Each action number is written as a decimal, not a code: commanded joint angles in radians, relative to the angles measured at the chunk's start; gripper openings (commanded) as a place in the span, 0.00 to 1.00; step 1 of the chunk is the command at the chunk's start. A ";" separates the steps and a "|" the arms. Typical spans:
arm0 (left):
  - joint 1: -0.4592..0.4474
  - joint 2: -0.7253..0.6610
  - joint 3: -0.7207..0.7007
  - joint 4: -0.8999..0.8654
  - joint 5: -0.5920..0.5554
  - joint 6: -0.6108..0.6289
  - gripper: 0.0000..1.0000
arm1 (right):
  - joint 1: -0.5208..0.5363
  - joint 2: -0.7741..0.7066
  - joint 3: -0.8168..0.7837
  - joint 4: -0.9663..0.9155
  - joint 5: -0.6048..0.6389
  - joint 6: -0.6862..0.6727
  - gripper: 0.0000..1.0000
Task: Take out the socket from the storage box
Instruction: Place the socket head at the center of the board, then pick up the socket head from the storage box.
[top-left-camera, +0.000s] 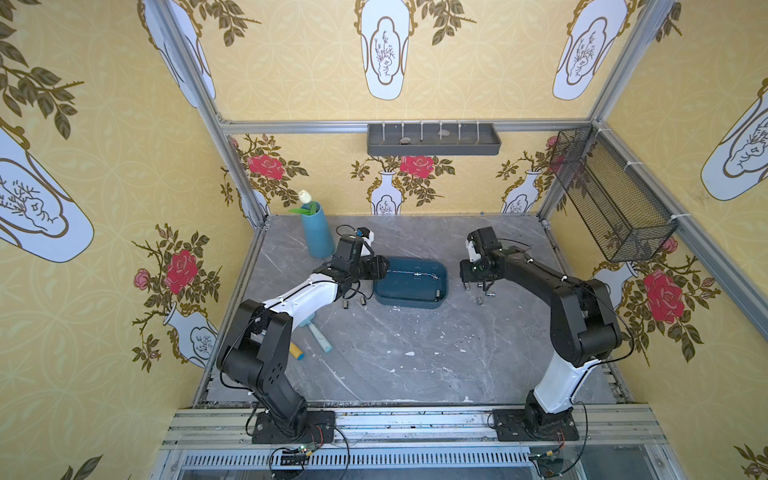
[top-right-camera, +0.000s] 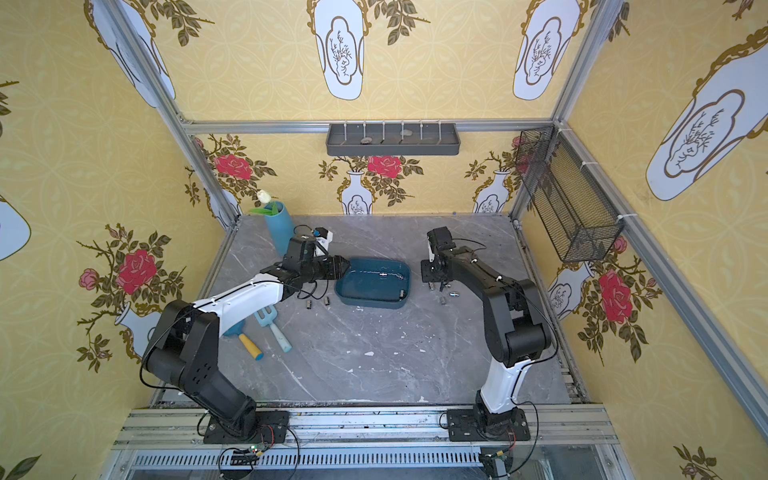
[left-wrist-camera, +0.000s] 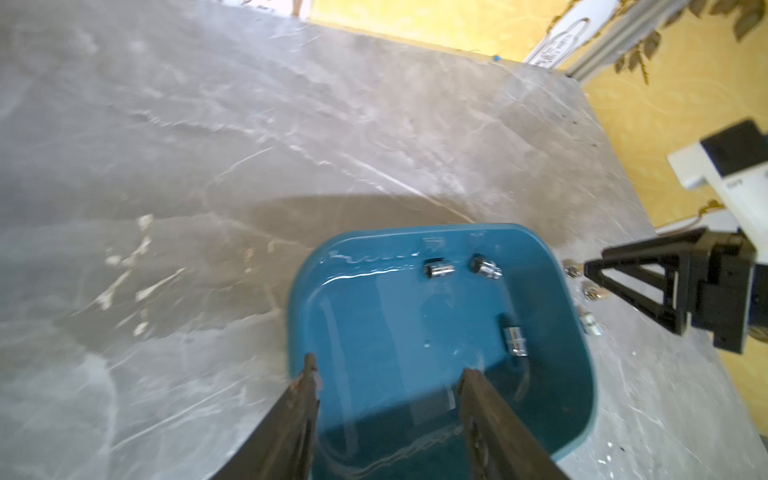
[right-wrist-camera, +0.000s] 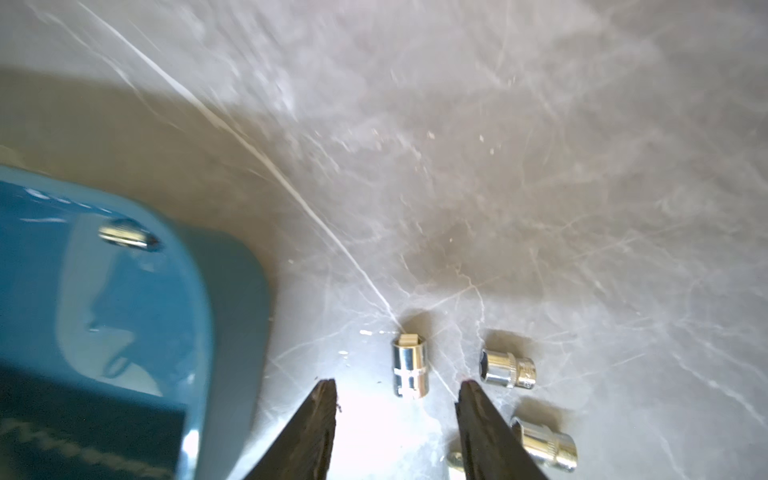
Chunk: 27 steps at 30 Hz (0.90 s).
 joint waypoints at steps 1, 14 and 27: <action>-0.046 0.026 0.028 -0.013 -0.002 0.024 0.60 | 0.006 -0.019 0.016 -0.020 -0.071 0.039 0.52; -0.207 0.257 0.163 0.020 -0.083 -0.060 0.65 | 0.084 0.038 0.056 0.017 -0.132 0.109 0.52; -0.226 0.362 0.190 0.077 -0.261 -0.071 0.67 | 0.106 0.095 0.074 0.031 -0.114 0.113 0.51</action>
